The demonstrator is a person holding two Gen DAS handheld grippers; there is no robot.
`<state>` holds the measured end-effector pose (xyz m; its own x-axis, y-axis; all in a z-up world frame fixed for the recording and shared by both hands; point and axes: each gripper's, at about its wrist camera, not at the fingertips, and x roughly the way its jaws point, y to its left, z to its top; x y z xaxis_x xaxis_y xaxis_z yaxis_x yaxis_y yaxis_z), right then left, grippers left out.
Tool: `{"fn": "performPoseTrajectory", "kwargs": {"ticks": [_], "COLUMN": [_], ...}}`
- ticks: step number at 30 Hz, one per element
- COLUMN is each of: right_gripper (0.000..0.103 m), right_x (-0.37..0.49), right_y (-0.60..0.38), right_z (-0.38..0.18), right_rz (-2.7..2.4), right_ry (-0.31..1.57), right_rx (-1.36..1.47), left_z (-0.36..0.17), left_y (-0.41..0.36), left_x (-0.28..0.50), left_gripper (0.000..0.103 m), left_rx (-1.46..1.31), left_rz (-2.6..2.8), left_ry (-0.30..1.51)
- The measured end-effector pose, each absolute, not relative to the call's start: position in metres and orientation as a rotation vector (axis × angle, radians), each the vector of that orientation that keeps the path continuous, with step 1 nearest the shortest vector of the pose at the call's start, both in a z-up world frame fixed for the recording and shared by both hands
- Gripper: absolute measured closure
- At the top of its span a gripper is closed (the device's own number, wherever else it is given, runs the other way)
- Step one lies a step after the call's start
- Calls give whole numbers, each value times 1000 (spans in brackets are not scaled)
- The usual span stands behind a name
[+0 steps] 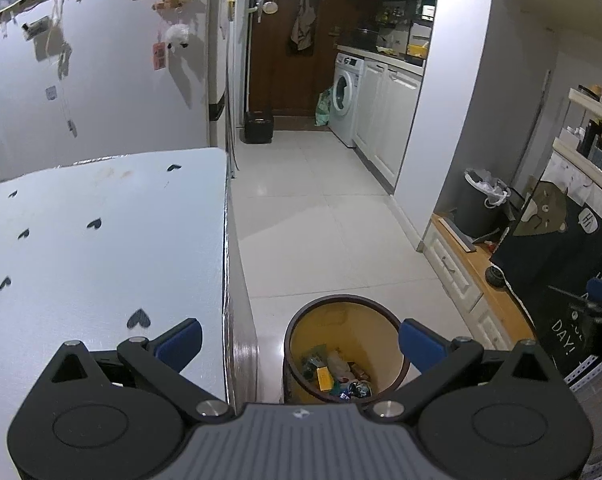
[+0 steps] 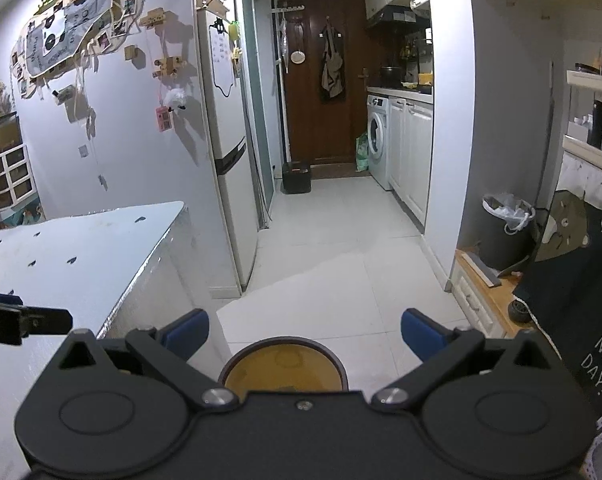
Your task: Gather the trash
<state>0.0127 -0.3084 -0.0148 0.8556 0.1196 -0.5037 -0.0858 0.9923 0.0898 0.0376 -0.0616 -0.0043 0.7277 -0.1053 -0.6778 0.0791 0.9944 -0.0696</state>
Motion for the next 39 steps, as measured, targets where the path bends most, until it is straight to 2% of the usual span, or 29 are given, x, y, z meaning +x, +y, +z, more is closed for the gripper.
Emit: {"fn": "performPoseTrajectory", "kwargs": {"ticks": [17,39], "right_gripper": [0,0], "right_x": [-4,-7], "right_y": [-316,-307], "right_z": [-49,-56], "right_rz": [94,89], "right_ry": [601,635], "right_rx": [22,16], "left_z": [-40,-47], "left_y": [-69,-70], "left_x": [18,15], "left_gripper": [0,0], "left_rx": [-62,-45], "left_rz": [-78,-73], "left_ry": [789,822]}}
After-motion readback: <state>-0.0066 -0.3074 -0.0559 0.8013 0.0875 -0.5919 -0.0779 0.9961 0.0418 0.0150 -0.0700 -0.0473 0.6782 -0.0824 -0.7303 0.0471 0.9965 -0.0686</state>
